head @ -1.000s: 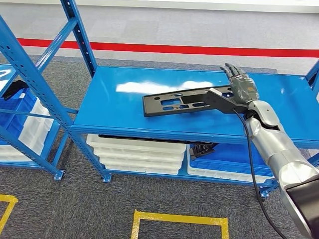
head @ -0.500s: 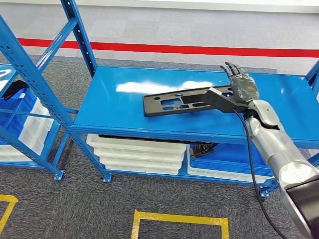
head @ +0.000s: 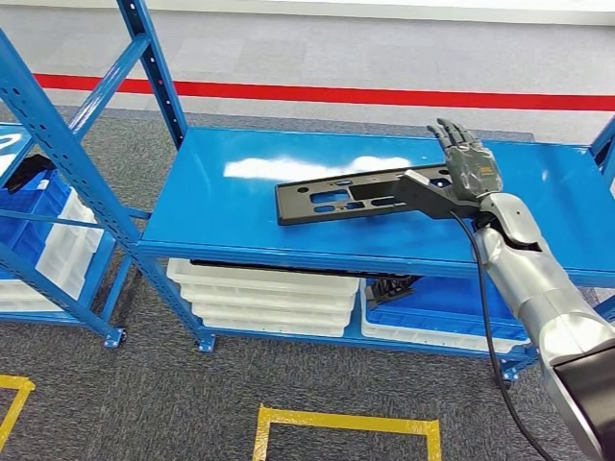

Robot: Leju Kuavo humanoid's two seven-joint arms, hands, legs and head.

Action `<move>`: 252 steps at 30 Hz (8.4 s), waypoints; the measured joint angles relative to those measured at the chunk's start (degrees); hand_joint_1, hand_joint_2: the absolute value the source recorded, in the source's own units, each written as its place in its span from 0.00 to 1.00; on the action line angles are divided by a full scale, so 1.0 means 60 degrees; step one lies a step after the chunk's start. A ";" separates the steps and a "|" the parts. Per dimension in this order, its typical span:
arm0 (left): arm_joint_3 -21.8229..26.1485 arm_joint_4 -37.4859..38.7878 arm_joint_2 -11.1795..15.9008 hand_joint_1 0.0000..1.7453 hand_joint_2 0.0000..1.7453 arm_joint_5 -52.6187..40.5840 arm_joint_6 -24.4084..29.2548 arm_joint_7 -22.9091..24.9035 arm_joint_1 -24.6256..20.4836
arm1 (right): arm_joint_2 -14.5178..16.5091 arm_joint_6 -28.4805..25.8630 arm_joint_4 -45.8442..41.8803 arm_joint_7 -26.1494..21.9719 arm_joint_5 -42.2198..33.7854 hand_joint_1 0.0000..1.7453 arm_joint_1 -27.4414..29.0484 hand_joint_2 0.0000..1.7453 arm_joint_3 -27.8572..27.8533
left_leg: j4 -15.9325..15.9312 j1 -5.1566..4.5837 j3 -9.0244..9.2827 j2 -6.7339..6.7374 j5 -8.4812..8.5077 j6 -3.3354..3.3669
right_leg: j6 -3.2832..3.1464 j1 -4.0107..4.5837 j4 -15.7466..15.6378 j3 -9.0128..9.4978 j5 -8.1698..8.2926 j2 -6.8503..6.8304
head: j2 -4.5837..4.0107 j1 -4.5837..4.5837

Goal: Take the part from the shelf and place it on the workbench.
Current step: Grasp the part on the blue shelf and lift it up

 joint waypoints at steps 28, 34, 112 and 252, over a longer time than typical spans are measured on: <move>-0.0044 0.0000 -0.0004 0.00 1.00 0.0051 0.0261 0.0295 -0.0004 | -0.0085 -0.0003 -0.0224 0.0157 0.0093 0.00 0.0112 0.00 0.0020 | 0.0000 0.0000 -0.0002 0.0000 0.0000 0.0000 | 0.0000 0.0000 0.0000 0.0000 0.0000 0.0000 | 0.0000 0.0000; -0.0046 0.0000 -0.0004 0.00 1.00 0.0055 0.0260 0.0318 -0.0005 | -0.0085 0.0001 -0.0230 0.0157 0.0115 0.00 0.0113 0.00 0.0032 | 0.0000 0.0000 -0.0003 0.0000 0.0000 0.0000 | 0.0000 0.0000 0.0000 0.0000 0.0000 0.0000 | 0.0000 0.0000; -0.0249 0.0000 -0.0007 0.00 0.00 0.0174 0.0261 0.0066 -0.0030 | 0.0234 0.3015 0.0779 -0.0079 -0.0403 0.00 -0.0529 1.00 0.1186 | 0.0001 -0.0001 -0.0012 0.0000 -0.0001 0.0001 | 0.0001 -0.0001 -0.0001 -0.0003 0.0000 -0.0003 | 0.0000 0.0001; -0.0277 0.0000 -0.0007 0.00 0.00 0.0382 0.0173 0.0181 -0.0030 | 0.1919 0.2148 0.1952 0.0976 -0.0301 0.00 0.0053 1.00 0.1963 | 0.0006 -0.0002 -0.0015 0.0000 -0.0001 0.0001 | 0.0001 -0.0001 -0.0001 -0.0007 -0.0001 -0.0002 | 0.0000 0.0000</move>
